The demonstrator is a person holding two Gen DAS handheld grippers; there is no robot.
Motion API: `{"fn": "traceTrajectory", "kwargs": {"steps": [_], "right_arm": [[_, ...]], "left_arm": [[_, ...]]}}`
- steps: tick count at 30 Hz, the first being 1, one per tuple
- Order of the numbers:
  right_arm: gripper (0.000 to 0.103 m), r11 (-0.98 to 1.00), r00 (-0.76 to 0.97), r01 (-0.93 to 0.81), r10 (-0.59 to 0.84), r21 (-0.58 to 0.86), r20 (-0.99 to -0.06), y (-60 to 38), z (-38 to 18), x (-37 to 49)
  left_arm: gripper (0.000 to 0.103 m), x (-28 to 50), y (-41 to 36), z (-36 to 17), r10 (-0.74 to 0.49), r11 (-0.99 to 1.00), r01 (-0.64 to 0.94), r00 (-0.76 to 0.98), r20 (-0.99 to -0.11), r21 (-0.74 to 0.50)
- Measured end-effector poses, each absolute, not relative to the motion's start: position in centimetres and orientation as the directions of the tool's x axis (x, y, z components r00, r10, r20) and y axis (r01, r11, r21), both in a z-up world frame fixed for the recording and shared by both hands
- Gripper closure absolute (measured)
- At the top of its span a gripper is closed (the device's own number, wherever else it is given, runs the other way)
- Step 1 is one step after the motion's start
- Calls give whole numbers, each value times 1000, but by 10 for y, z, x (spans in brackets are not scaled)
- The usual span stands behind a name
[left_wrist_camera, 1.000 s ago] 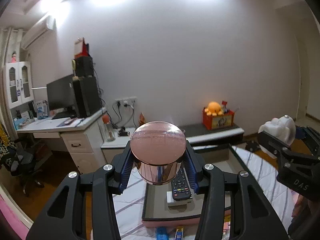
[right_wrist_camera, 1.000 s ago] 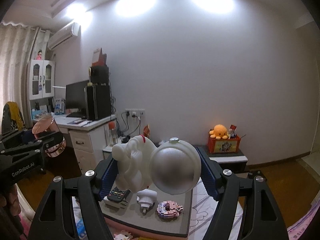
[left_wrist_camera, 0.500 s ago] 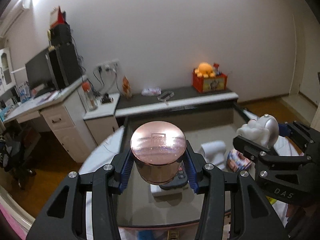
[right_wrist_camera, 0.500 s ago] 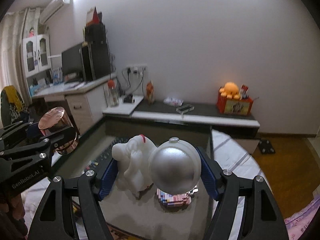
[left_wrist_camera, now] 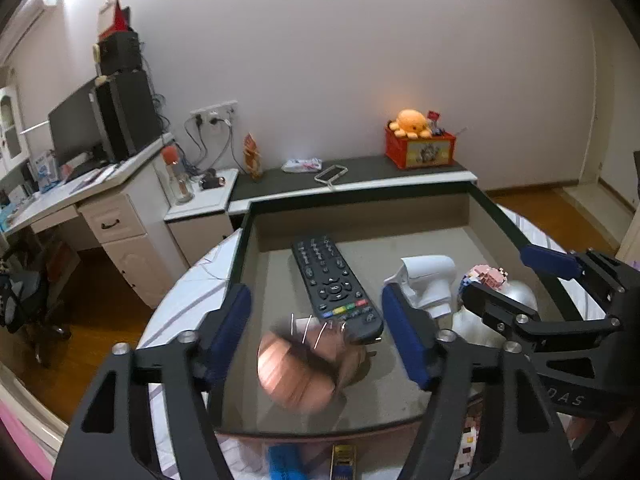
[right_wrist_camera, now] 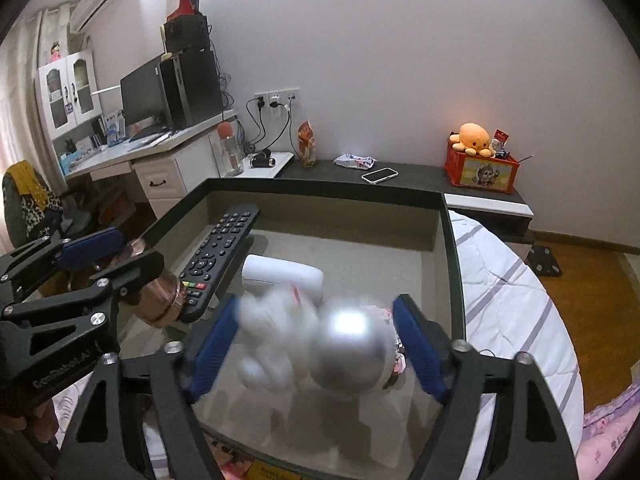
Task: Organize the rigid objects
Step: 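Release the cup and figurine into the pink box with both tools, then withdraw both tools and approach the blue pencil case and glass bottle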
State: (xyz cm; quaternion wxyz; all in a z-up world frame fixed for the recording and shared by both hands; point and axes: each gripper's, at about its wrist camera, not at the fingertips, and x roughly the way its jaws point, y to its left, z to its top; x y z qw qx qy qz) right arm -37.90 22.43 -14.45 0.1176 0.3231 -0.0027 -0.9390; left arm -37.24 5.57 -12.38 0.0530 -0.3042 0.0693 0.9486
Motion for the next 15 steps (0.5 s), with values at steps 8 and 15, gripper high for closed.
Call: {"fn": "traceTrajectory", "kwargs": {"steps": [8,15], "right_arm": [[16,-984,-816,173,-172,52,-552,229,-119,-348],[14,-990,-882,138,-131,17,-453,233,-83,-300]], "left_arm": [[2,-333,41,-94,27,-988,-103,-857,-515,119],[0,-274,20,-55,22,-995,-57,-924,-382,81]]}}
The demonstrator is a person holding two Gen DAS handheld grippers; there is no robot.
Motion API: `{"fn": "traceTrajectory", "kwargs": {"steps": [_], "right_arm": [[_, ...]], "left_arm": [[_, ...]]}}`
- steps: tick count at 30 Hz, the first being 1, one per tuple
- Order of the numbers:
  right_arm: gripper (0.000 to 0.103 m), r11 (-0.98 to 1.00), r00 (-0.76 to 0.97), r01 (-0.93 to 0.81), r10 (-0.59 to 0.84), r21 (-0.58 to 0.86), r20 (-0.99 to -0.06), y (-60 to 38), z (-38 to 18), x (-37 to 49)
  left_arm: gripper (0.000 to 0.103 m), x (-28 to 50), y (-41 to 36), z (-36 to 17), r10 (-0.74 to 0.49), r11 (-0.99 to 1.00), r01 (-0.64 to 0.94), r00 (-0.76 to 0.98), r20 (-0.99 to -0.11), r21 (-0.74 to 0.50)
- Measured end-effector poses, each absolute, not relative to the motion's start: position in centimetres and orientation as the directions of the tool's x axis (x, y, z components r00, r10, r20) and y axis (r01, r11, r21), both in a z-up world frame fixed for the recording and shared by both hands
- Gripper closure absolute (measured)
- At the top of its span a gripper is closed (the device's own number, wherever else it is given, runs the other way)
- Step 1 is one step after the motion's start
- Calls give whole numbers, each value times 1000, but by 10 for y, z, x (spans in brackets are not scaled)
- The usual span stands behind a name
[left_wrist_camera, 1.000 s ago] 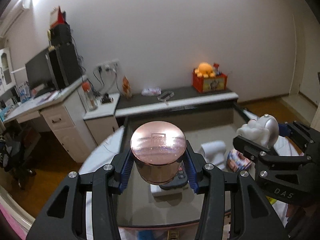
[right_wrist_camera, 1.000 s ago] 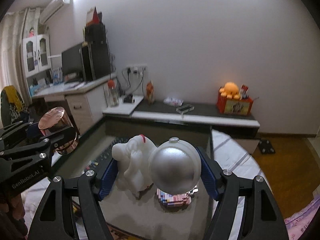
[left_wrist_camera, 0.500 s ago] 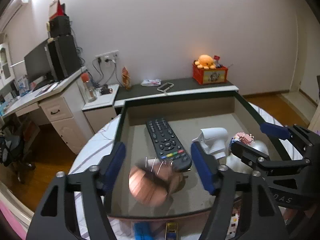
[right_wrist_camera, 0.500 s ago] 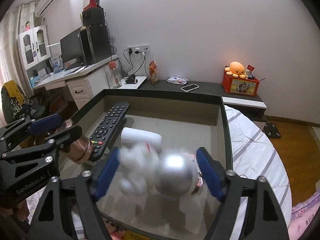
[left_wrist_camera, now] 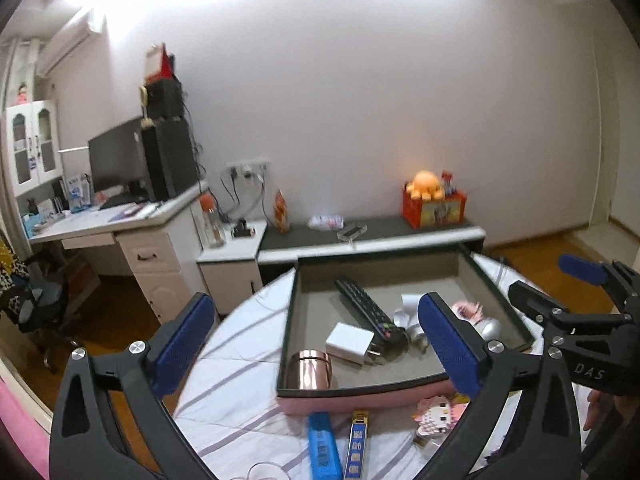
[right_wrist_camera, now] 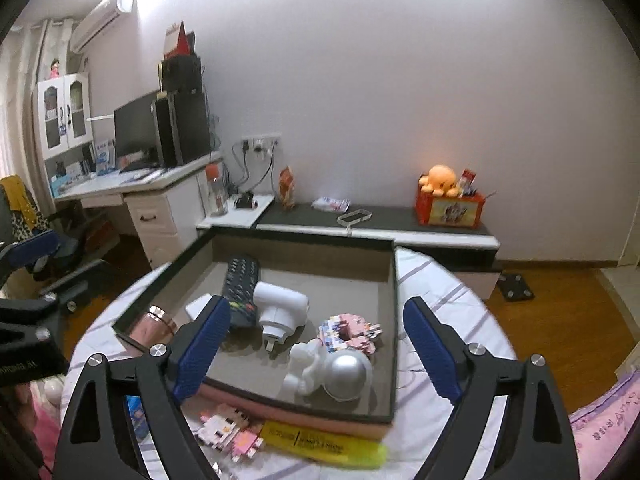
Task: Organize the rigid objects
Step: 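Withdraw both tools and approach the blue pencil case and glass bottle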
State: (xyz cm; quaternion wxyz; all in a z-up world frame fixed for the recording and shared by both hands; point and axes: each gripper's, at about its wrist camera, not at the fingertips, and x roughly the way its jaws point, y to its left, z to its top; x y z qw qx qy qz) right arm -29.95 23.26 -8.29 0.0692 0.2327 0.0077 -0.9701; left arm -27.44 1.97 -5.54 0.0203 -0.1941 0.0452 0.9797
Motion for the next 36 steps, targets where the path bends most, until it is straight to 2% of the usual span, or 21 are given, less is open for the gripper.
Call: {"fn": "traceTrajectory", "kwargs": {"steps": [10,18,36], "right_arm": [[13,-994,-965,109,-102,-18,-243,233,-29,-206],[13,-997,-994,55,-49,-60,-94,230,-12,-143],[13,-996,-988,63,-54,-61,-143,230,-16,-125]], "left_arm": [[0,-188,-2,-19,14,-998,-31,-963,-270,60],[0,-134,-15,-6,35,-999,-38,-988,-151,12],[0,-123,-16,-16,39,-998,-48,-977,-209,34]]}}
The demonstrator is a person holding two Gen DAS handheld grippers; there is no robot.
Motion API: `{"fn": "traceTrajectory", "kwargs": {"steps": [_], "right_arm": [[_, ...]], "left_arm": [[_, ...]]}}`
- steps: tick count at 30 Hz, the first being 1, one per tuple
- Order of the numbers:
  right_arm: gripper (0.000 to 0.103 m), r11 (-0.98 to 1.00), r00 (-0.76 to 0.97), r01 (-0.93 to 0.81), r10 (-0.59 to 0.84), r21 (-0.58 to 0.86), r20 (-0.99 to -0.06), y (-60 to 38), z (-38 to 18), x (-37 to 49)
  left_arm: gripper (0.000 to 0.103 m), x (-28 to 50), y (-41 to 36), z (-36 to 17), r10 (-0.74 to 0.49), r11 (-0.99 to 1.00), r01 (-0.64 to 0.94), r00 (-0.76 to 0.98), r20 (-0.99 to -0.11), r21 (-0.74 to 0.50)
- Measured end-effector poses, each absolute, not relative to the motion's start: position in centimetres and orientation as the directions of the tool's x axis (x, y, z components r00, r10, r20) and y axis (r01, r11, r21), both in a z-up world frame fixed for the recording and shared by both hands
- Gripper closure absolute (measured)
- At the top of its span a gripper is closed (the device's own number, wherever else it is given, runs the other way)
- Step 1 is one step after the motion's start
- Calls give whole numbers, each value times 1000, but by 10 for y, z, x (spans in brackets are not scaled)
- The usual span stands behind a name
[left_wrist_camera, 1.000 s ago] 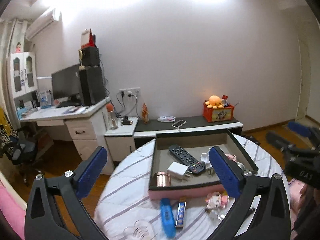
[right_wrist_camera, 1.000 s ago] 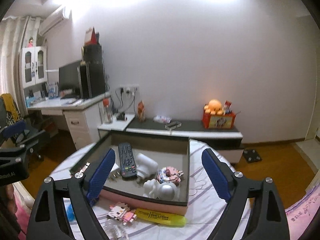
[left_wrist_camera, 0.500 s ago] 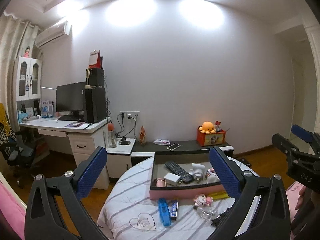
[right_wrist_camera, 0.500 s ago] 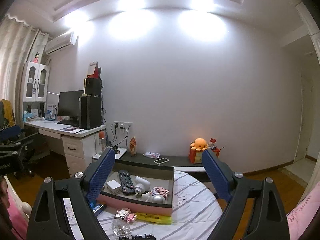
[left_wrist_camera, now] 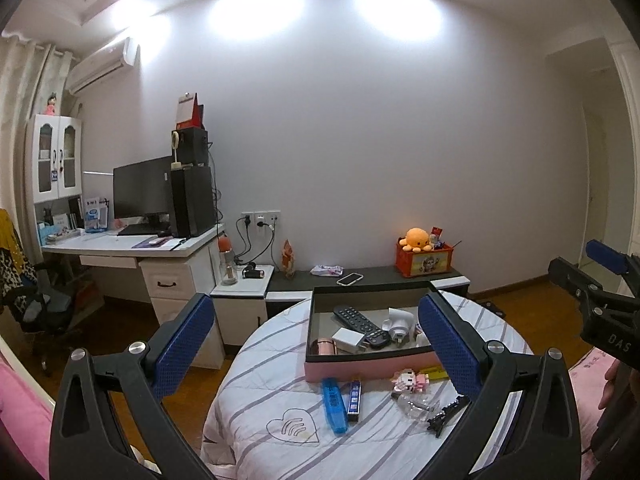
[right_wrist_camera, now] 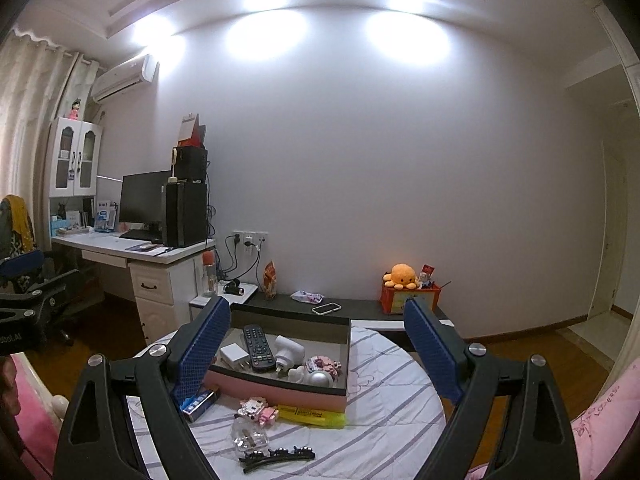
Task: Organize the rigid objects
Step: 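Withdraw both tools and approach the blue pencil case and glass bottle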
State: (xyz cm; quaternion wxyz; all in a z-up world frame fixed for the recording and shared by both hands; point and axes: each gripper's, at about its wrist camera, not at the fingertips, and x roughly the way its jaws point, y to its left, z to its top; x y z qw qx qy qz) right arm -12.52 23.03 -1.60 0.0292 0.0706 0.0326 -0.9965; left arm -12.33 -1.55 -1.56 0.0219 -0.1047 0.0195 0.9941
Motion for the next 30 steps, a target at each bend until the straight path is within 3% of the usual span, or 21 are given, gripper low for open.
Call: {"fn": "traceTrajectory", "kwargs": {"steps": [12,26,30], "right_arm": [[13,-997,-965,66,-53,-41,-258,238,-43,-157],[13,-996,-872,86,-76,3,-484,250,-120,-224],[13,-994,-842,106,-97,14,-531,247,-138,-239]], "left_arm": [[0,-158,-15,-50,-10,-997,-19,-934,-356,77],[0,-230,-19,-163,-69,-988,-40,-754,-653,151],[0,-244,-18,-182,-56,-987,-65,-717,-695,147]]}}
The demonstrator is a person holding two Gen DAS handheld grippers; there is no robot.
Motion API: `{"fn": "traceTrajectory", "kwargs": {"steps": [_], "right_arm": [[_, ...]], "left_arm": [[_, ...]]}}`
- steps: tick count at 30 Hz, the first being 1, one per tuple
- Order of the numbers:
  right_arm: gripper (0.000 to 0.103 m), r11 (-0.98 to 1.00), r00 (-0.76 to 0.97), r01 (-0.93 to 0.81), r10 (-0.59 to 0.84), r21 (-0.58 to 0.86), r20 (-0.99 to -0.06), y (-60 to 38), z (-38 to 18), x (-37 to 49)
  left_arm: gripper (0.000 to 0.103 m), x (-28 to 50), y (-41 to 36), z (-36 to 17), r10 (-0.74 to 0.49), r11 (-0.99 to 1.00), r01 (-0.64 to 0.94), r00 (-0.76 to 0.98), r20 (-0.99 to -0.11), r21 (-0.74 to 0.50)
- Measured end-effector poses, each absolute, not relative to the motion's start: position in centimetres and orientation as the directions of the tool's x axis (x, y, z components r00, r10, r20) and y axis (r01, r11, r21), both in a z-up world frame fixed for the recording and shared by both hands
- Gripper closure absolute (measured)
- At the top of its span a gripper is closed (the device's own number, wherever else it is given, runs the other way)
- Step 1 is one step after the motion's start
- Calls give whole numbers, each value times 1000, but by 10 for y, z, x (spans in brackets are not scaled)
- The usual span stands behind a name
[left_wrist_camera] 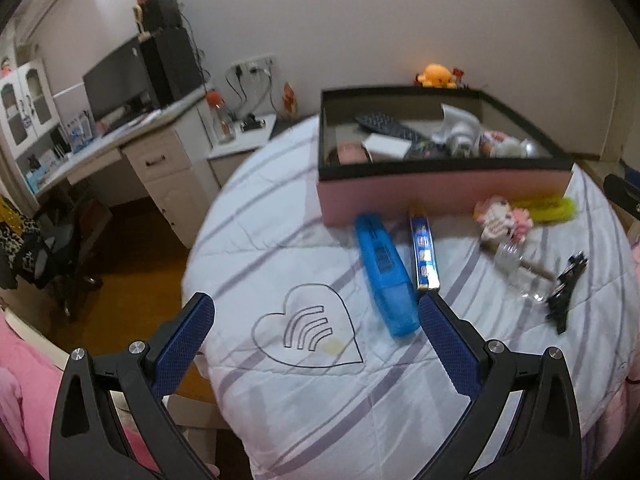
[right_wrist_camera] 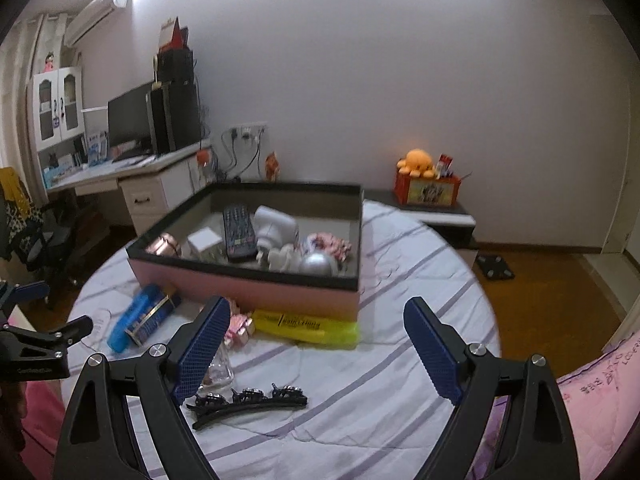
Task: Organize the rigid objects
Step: 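Withdraw both tools and approach the blue pencil case and glass bottle, then grasp the blue pencil case with the left tool while the right tool grasps the glass bottle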
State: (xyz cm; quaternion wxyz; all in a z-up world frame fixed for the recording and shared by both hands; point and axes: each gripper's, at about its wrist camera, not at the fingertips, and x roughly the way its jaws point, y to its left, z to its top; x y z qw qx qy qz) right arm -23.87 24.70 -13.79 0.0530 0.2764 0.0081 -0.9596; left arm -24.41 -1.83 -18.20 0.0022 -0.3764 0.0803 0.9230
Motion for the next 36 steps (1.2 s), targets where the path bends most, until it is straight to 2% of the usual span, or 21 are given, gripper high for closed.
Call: {"fn": "traceTrajectory", "kwargs": {"steps": [7,16,23,24,28,31,35,36], "right_arm": [[13,-992,-815,122,-110,17,-569,243,-152,-251],[13,-992,-792,127,-108,11,-601,245,-162,-260],[13,-989,-785,148,-126,14,-606,239,-165,-263],[13,-988,-782,155,-131,14,-609,237,-166,-263],[13,-985,-771,170,-138,8,-621,231,-169,-264],[13,-984,-766,176,-141,6,-627,228,-170,-263],[13,-985,-766,173,-139,6,-628,229,-169,-262],[13,-985,-766,170,-137,7,-628,229,-169,-262]], "left_arm": [[0,-262,-4,-206,-47,-980,-115,-667,-744,165],[0,-266,-4,-209,-50,-974,-135,-660,-750,184],[1,-272,-27,-211,-61,-991,-53,-646,-761,124],[5,-272,-23,-211,-51,-990,-70,-645,-762,125],[44,-276,-7,-209,38,-983,-163,-650,-759,90],[51,-282,1,-211,73,-977,-200,-648,-758,77],[54,-289,3,-211,94,-976,-210,-650,-754,59],[63,-289,4,-212,104,-975,-215,-653,-750,51]]}}
